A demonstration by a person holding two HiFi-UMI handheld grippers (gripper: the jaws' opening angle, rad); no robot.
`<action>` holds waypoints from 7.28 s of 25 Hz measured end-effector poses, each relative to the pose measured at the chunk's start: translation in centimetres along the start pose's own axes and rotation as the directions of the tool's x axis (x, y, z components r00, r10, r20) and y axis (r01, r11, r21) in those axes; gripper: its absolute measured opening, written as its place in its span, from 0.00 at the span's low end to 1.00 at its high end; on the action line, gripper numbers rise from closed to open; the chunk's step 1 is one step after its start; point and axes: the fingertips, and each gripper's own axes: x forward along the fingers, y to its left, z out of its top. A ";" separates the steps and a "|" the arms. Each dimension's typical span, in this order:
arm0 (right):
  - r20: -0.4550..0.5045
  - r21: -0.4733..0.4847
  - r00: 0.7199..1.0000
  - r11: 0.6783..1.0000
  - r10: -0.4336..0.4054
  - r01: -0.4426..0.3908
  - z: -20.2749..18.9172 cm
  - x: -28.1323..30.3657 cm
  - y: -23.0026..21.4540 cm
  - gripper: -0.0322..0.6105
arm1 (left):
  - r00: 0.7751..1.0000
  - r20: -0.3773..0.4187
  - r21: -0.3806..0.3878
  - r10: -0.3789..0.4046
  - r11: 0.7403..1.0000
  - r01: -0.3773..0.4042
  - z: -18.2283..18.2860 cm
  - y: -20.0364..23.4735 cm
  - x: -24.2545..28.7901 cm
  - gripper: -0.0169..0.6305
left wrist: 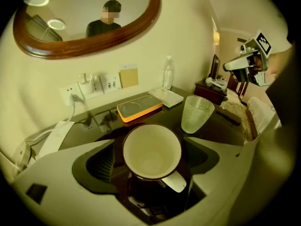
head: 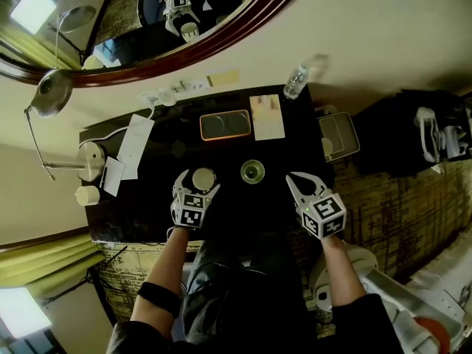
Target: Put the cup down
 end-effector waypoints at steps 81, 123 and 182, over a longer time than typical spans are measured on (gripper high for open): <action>-0.174 -0.386 0.944 0.862 0.281 -0.328 -7.4 10.6 4.4 0.82 | 0.909 0.398 -0.121 0.121 0.990 -0.079 12.0 0.3 -19.8 0.00; -0.044 -0.496 0.911 0.783 0.409 -0.376 4.1 20.7 2.8 0.66 | 0.922 0.324 -0.188 0.211 0.970 -0.156 7.4 0.9 -13.6 0.00; 0.064 -0.317 0.995 0.947 0.075 -0.051 9.5 7.7 6.4 0.29 | 0.883 0.450 -0.153 0.132 0.986 -0.070 8.1 5.5 -19.9 0.00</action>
